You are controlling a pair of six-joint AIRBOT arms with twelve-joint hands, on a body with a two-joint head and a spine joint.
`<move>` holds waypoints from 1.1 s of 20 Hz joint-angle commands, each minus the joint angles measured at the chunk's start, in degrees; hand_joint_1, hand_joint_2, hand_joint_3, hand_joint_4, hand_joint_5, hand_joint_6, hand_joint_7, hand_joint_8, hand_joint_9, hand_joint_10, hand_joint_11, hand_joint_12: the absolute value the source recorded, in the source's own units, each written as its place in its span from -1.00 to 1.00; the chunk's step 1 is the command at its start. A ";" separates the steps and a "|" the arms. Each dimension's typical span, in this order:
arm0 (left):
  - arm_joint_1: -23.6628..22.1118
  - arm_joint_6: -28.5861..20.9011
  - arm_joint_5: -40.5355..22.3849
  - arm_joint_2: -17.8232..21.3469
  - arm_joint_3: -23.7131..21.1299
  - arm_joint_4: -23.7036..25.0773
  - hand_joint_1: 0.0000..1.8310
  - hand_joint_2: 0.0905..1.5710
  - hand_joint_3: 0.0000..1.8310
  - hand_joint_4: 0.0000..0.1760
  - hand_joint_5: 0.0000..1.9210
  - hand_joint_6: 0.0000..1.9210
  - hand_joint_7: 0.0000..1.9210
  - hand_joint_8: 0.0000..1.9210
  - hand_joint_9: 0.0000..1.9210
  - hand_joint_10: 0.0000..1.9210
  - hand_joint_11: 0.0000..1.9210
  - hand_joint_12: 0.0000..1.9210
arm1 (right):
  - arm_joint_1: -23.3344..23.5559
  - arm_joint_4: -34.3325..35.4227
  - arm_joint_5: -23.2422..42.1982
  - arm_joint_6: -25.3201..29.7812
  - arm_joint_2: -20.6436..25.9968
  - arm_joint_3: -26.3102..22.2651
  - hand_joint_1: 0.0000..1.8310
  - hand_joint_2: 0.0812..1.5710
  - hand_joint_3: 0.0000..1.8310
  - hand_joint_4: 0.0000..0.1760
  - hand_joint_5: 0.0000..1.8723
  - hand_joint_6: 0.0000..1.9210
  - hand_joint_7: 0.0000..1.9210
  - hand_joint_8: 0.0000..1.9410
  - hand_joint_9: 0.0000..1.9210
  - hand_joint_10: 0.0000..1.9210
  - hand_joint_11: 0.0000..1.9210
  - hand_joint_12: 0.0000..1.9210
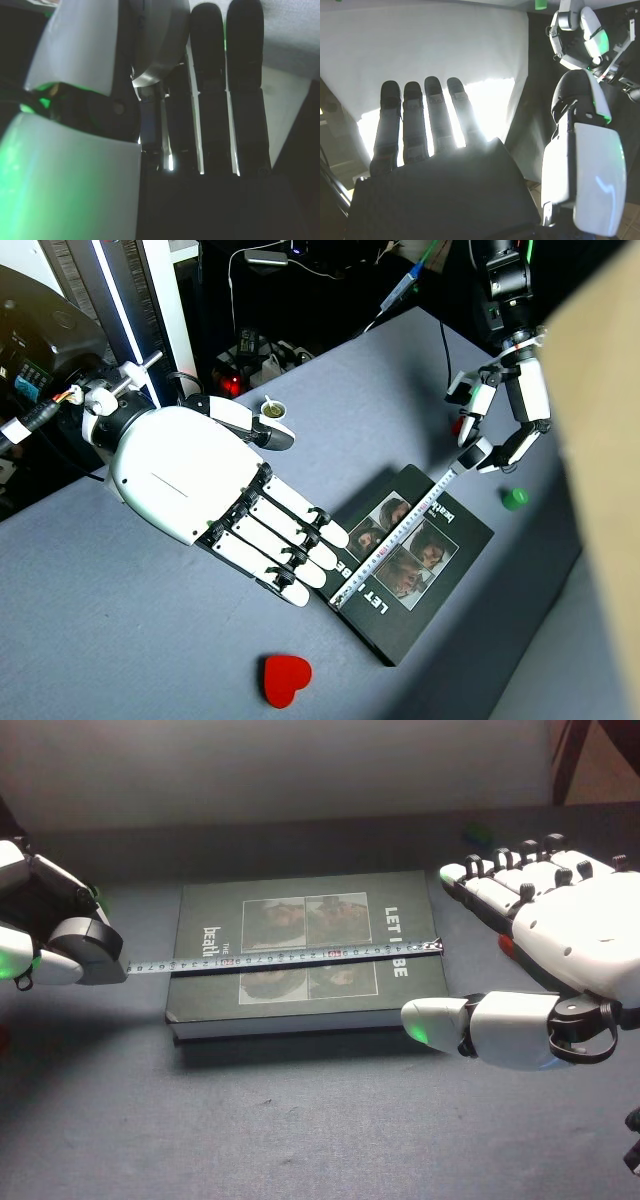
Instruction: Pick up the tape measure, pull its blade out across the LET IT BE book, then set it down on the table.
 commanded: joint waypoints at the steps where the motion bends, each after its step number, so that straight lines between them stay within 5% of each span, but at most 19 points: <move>1: -0.36 -0.71 -5.60 0.04 0.28 -2.04 0.52 0.33 -1.00 -1.00 -0.01 -0.12 0.23 -0.30 0.02 0.15 -0.06 -0.01 | 0.34 -3.74 2.83 0.34 0.21 -0.24 -1.00 0.25 -1.00 -1.00 -1.00 -1.00 -0.95 -1.00 -0.95 -1.00 -1.00 -0.60; 12: -2.92 0.33 -5.46 2.68 -3.48 -1.99 0.52 0.33 -1.00 -1.00 -0.01 -0.13 0.22 -0.30 0.03 0.14 -0.06 -0.01 | 0.26 -3.74 2.81 0.37 0.22 -0.24 -0.98 0.26 -1.00 -1.00 -0.99 -1.00 -0.91 -1.00 -0.92 -1.00 -1.00 -0.44; 22: -7.21 5.93 2.39 13.41 -19.14 -2.43 0.52 0.32 -1.00 -1.00 0.01 -0.14 0.24 -0.34 0.04 0.13 -0.05 -0.02 | 0.19 -3.79 2.87 0.39 0.22 -0.25 -0.99 0.28 -1.00 -1.00 -0.99 -1.00 -0.90 -1.00 -0.92 -1.00 -1.00 -0.50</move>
